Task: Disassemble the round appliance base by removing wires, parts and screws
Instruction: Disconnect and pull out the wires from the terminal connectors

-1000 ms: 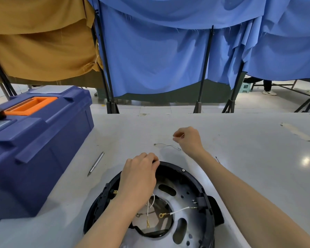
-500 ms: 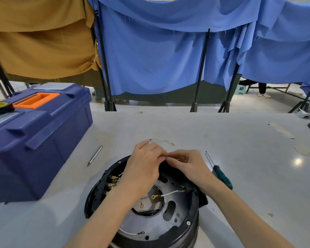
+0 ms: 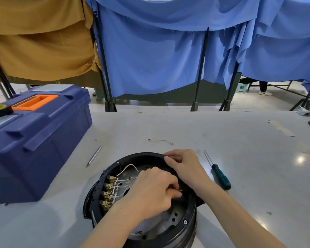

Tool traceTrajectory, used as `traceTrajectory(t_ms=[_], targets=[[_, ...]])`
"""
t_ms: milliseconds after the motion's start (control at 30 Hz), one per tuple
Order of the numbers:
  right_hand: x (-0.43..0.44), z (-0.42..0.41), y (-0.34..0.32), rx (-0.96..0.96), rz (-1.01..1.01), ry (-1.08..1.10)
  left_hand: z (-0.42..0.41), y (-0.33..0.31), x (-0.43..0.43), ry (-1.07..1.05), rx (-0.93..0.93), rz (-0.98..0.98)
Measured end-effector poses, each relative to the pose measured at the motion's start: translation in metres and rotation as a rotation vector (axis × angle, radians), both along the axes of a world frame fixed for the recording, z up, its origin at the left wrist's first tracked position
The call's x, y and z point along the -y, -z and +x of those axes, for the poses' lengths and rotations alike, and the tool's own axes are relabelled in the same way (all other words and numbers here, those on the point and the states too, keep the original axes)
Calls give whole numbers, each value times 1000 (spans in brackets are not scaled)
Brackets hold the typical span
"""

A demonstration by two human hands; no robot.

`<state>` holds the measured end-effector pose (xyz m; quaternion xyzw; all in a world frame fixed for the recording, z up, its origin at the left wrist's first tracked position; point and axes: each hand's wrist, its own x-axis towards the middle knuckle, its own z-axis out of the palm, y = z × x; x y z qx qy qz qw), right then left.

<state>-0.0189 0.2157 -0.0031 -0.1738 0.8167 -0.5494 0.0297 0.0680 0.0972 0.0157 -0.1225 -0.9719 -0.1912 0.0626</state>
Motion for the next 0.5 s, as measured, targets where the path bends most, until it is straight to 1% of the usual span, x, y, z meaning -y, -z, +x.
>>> traceTrajectory(t_ms=[33,167,300,500], targets=[[1,0,1,-12,4,15,0,0,-1,6,-4,-22],[1,1,2,-21,-18,16,-1,3,-3,0,38,6],[1,0,3,-20,-24,12,-3,7,-8,-13,4,-53],[0,0,4,-30,-23,3,-2,10,-8,-13,3,-24]])
